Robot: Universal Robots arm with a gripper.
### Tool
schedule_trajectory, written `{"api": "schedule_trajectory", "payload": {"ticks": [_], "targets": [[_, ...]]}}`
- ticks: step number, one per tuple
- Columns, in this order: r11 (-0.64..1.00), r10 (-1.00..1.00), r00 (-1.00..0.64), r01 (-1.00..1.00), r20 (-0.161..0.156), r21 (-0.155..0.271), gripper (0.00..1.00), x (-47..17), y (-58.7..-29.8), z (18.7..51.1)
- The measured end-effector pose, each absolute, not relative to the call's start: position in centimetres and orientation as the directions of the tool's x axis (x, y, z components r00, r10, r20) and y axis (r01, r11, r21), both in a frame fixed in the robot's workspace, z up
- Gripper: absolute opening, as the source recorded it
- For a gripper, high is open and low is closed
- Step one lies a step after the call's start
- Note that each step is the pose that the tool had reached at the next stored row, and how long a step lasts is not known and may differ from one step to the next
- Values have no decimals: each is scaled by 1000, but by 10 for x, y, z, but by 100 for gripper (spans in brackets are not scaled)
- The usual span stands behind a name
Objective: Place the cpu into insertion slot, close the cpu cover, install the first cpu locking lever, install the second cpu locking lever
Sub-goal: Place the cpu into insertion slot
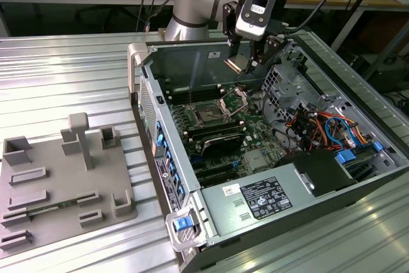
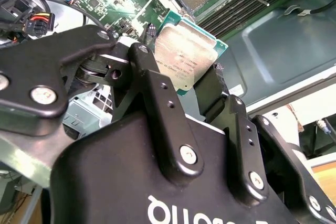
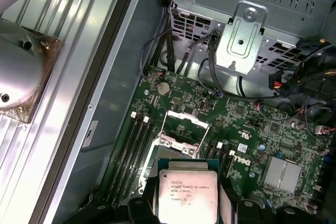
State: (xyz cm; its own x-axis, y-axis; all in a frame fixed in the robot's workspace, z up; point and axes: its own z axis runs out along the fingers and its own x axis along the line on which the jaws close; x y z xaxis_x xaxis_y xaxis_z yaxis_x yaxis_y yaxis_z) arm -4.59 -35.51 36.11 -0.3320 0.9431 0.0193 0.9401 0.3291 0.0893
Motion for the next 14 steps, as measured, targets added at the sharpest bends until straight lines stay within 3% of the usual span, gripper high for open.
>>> {"api": "schedule_trajectory", "payload": {"ticks": [14], "targets": [[279,959,-281,956,19,89,55,-46,-355,361]]}}
